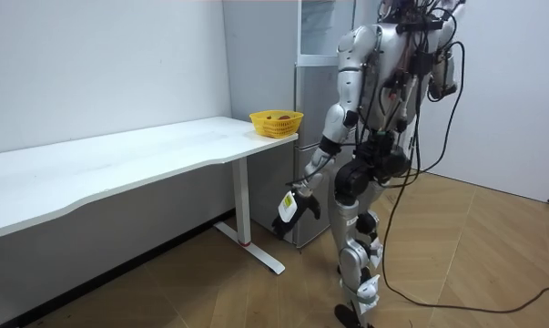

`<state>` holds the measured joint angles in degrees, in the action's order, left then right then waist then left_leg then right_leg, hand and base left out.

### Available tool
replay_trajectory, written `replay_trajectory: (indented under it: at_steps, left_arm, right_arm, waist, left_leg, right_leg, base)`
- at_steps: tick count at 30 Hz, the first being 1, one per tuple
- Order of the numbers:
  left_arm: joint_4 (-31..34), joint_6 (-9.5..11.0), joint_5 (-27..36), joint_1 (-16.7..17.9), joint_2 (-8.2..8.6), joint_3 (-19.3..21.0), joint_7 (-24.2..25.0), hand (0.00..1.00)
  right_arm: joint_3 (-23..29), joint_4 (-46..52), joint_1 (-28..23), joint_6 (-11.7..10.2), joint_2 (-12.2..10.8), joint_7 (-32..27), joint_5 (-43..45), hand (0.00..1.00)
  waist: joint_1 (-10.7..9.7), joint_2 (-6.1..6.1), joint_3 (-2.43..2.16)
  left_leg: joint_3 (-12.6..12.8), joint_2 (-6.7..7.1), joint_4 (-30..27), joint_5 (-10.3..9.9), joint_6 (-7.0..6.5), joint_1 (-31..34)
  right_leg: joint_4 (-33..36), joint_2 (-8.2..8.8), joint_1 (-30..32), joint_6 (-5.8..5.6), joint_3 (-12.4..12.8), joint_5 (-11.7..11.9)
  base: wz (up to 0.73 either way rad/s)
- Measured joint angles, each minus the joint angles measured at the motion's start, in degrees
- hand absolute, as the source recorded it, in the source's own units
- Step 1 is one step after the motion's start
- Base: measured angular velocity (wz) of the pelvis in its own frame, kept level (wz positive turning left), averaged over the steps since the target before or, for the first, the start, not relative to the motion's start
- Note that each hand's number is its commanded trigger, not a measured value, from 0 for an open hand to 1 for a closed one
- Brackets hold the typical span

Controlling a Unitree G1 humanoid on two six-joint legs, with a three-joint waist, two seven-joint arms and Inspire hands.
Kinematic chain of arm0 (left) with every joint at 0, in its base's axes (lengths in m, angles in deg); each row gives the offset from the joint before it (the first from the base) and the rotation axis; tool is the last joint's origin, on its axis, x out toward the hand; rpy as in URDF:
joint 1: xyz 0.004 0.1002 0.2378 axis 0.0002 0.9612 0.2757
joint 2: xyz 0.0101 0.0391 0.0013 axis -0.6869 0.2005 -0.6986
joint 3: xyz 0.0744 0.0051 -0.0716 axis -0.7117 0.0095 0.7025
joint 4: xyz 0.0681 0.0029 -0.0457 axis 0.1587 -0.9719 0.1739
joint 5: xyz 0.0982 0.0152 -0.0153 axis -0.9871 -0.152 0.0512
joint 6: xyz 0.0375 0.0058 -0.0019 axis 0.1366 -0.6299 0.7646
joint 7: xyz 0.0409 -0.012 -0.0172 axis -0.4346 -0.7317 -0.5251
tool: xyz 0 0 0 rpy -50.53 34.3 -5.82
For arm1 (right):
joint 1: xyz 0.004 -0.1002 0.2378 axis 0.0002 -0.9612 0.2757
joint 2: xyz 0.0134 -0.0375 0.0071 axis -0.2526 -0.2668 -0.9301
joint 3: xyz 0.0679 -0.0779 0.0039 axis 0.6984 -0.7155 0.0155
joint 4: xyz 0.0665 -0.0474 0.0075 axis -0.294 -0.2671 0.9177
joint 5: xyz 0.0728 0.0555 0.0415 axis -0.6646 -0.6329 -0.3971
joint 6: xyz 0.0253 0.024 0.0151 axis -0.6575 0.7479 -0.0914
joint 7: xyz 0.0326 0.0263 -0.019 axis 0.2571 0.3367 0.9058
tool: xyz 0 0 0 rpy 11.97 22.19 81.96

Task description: Retrieve from the upper fridge

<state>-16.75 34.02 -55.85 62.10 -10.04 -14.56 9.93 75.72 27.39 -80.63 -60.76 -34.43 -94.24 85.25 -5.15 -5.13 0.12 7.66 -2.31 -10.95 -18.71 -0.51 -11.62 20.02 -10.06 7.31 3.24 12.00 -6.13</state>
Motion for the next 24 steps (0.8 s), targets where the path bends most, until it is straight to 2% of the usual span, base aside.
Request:
replay_trajectory:
  at_steps: [4,7,8,9,10,12,15,17,22,24]
  left_arm:
    - [0.00,-0.26,0.02,-0.06,0.28,-0.10,-0.14,0.00]
    - [-0.09,-0.78,0.03,0.33,0.19,-0.32,-0.15,0.00]
    - [-0.15,-0.80,0.04,0.32,0.17,-0.32,-0.15,0.00]
    - [-0.16,-0.80,0.05,0.21,0.16,-0.32,-0.14,0.00]
    - [-0.18,-0.79,0.08,-0.02,0.15,-0.49,-0.08,0.00]
    - [-0.12,-0.78,0.12,-0.29,0.08,-1.56,0.05,0.00]
    - [0.19,-0.75,0.02,-0.45,0.04,-1.92,1.54,0.00]
    - [0.22,-0.72,-0.07,-0.52,-0.13,-1.93,2.33,0.00]
    - [0.18,-0.80,-2.36,-0.72,-0.22,-1.88,2.44,0.00]
    - [0.73,-0.84,-2.36,-0.71,-0.14,-1.88,2.44,0.00]
  right_arm:
    - [-2.53,1.44,-0.02,-0.04,0.28,3.14,5.61,0.00]
    - [-3.74,1.45,0.64,0.05,0.37,5.10,5.56,0.00]
    - [-4.49,1.49,0.88,0.06,0.38,5.58,5.56,0.00]
    - [-6.12,1.64,0.96,0.05,0.37,6.70,5.78,0.00]
    - [-7.75,1.61,0.96,0.04,0.37,7.96,6.23,0.00]
    - [-10.18,1.54,0.92,0.04,0.37,10.88,6.34,0.00]
    - [-11.97,1.40,0.93,0.11,0.36,16.23,6.26,0.00]
    - [-13.39,1.21,0.93,0.14,0.37,18.51,6.16,0.00]
    - [-18.81,-4.41,0.77,0.16,0.33,26.52,4.47,0.00]
    - [-18.61,-6.07,1.17,-0.43,0.24,27.49,3.31,0.00]
  waist:
    - [2.13,-0.67,0.00]
    - [2.61,-1.22,0.08]
    - [2.59,-0.72,0.09]
    - [2.62,-1.11,0.28]
    - [2.72,-0.75,0.09]
    - [2.75,-0.71,0.21]
    - [4.05,-0.60,0.19]
    - [4.11,-0.50,0.19]
    - [6.34,-0.19,0.33]
    - [7.33,-0.19,0.32]
  left_leg:
    - [-1.08,-0.04,0.02,0.07,-0.08,-0.05]
    - [-1.76,-0.05,0.03,0.23,-0.16,-0.06]
    - [-1.86,-0.07,0.02,0.28,-0.15,-0.10]
    - [-2.20,-0.08,-0.04,0.28,-0.15,-0.17]
    - [-2.41,-0.13,-0.08,0.28,-0.15,-0.17]
    - [-3.00,-0.22,-0.23,0.28,-0.17,-0.13]
    - [-3.55,-0.23,-0.26,0.30,-0.21,0.06]
    - [-4.97,-0.26,-0.29,0.39,-0.35,0.15]
    - [-8.09,-0.50,-0.30,0.44,-0.42,0.38]
    - [-8.61,-0.57,-0.30,0.50,-0.48,0.50]
  right_leg:
    - [-0.42,0.24,-0.46,0.14,-0.81,0.13]
    - [-0.48,0.51,-0.86,0.17,-1.41,0.10]
    - [-0.50,0.55,-0.98,0.17,-1.51,0.11]
    - [-1.00,0.76,-1.24,0.17,-1.78,0.11]
    - [-1.58,0.90,-1.65,0.15,-1.96,0.22]
    - [-2.50,1.00,-2.33,0.07,-2.44,0.60]
    - [-2.58,1.27,-2.61,0.04,-3.02,0.63]
    - [-3.30,1.74,-3.26,0.04,-4.41,0.63]
    - [-5.94,2.45,-5.25,0.08,-7.24,0.90]
    - [-6.45,2.66,-5.67,0.08,-7.97,0.89]
  base:
    - [0.13]
    - [0.12]
    - [0.12]
    - [0.12]
    - [0.11]
    - [0.14]
    - [0.15]
    - [0.34]
    - [0.32]
    - [0.28]
